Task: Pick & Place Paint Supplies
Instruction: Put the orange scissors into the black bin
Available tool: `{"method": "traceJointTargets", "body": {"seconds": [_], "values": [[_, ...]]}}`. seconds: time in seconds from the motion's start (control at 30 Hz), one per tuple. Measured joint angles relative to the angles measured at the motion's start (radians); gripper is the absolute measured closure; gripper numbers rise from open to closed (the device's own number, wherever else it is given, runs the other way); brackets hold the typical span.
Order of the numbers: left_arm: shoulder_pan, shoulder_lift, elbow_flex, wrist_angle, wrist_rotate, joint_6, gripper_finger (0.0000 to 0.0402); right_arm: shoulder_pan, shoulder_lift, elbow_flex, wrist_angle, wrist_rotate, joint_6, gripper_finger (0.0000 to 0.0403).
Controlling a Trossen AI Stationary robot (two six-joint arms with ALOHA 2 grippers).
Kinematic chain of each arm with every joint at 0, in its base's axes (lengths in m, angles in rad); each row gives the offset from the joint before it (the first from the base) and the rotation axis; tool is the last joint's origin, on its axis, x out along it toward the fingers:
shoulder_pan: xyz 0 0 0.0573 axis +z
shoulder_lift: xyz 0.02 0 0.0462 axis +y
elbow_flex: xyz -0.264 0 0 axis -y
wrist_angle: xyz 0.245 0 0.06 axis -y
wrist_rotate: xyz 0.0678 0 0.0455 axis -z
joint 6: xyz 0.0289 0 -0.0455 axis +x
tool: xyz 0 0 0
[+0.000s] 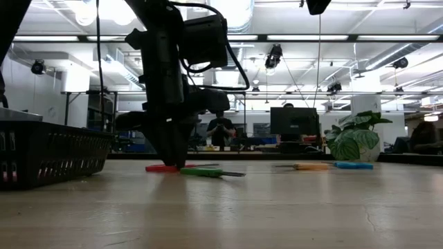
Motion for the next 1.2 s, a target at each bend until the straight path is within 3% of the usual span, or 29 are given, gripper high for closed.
{"method": "traceJointTargets", "body": {"seconds": [0.43, 0.73, 1.2], "values": [[0.000, -0.001, 0.000, 0.004, 0.004, 0.093, 0.0320, 0.000, 0.000, 0.000, 0.000, 0.000, 0.000, 0.0194], [-0.001, -0.005, -0.027, 0.026, 0.003, 0.078, 0.0394, 0.000, 0.000, 0.000, 0.000, 0.000, 0.000, 0.0194], [0.000, -0.008, -0.046, 0.048, 0.006, 0.069, 0.0400, 0.000, 0.000, 0.000, 0.000, 0.000, 0.000, 0.0194]]}}
